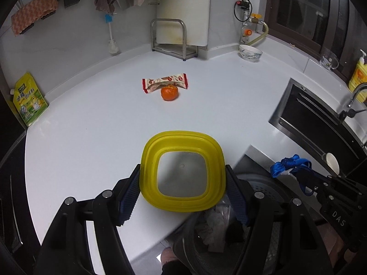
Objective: Collect trash
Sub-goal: 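Carry the lanyard and yellow container over the bin and open both grippers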
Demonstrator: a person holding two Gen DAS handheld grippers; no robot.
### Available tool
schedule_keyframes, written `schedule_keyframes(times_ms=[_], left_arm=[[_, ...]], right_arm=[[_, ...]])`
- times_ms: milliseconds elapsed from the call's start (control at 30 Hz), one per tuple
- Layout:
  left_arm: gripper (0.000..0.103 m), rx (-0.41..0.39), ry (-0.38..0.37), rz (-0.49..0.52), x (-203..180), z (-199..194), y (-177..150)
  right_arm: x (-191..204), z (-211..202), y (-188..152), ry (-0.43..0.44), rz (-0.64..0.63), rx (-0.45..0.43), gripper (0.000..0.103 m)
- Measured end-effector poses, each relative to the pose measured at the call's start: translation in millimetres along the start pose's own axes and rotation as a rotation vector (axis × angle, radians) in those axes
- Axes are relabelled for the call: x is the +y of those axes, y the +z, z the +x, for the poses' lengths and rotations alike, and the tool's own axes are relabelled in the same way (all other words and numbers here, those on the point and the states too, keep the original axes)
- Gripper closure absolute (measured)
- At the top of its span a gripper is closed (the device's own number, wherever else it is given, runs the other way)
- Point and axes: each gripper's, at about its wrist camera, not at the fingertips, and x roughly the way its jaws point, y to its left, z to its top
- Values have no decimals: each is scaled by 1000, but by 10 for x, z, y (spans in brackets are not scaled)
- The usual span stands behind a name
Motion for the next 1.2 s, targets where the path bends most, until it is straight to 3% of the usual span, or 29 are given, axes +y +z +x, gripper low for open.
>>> schedule_keyframes(times_ms=[300, 600, 967, 1200], left_arm=[[36, 14, 9, 14, -331, -268, -454], [36, 77, 10, 8, -523, -165, -824], [35, 131, 5, 5, -596, 25, -949], [29, 166, -9, -16, -575, 85, -955]], right_arm=[[-113, -273, -523, 16, -26, 68, 96], [-196, -205, -837, 26, -45, 137, 96], [-271, 27, -912, 52, -19, 194, 96], [-280, 100, -874, 44, -23, 213, 93]])
